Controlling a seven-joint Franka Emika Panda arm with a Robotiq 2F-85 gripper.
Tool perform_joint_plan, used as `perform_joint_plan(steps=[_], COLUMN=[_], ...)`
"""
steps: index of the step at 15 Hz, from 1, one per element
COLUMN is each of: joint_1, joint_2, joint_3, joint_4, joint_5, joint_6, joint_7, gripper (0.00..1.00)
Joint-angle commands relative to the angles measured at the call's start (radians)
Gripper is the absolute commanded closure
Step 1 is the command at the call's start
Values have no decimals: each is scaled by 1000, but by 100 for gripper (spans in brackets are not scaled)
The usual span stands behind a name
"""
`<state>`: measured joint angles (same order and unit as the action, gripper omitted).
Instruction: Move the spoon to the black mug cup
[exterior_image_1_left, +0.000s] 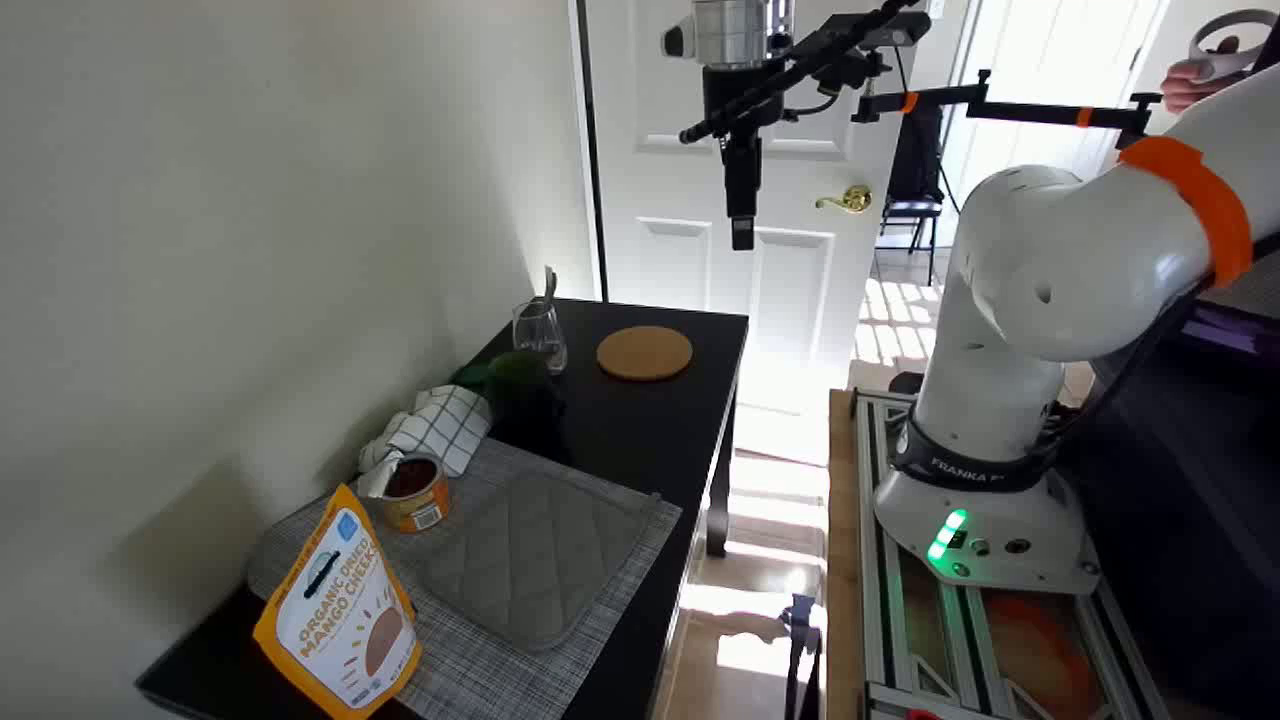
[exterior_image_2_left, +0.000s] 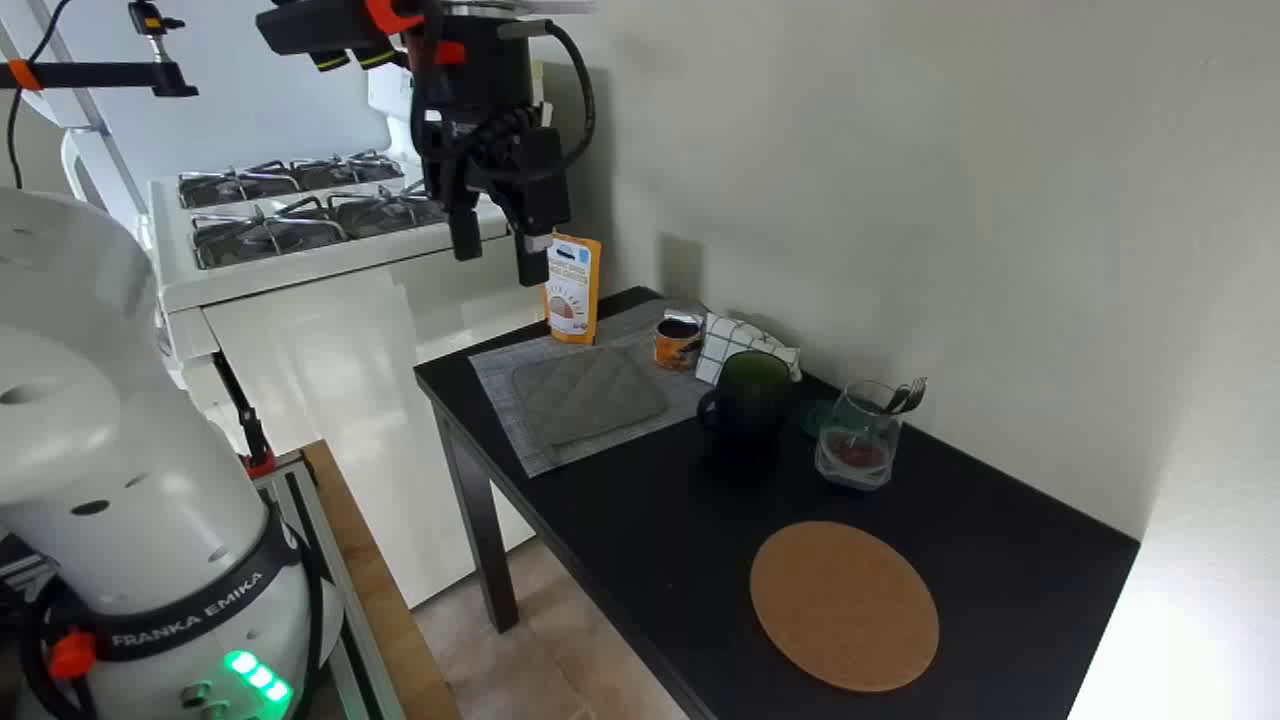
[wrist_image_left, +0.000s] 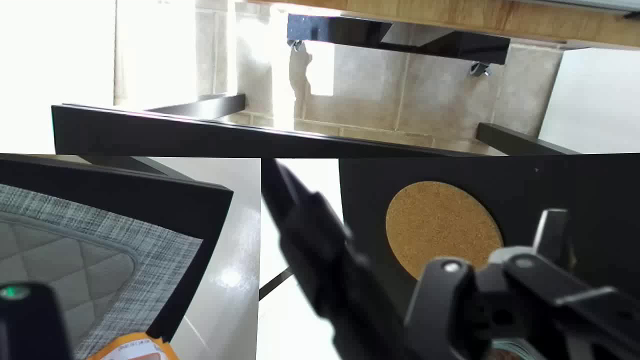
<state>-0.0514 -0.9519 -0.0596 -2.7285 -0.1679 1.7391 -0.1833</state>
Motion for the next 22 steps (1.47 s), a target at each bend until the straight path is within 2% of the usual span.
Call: perform_joint_plan(steps=[1,4,7,11,14,18,19,22], joint_1=[14,14,-26,-61,-55,-72,-97,-97], joint_2=[0,0,45,186,346,541,417,533], joint_3=[-10,-10,-58,-172,-243,-249,-225,-225], joint_4=[2,2,41,136,265,434,327,412], joint_5=[-8,-8,31,100,172,219,190,208], joint_6=[-4,-4,43,143,144,79,135,114], joint_7=[9,9,73,90,49,78,57,60], gripper=[0,0,0,0,0,0,0,0])
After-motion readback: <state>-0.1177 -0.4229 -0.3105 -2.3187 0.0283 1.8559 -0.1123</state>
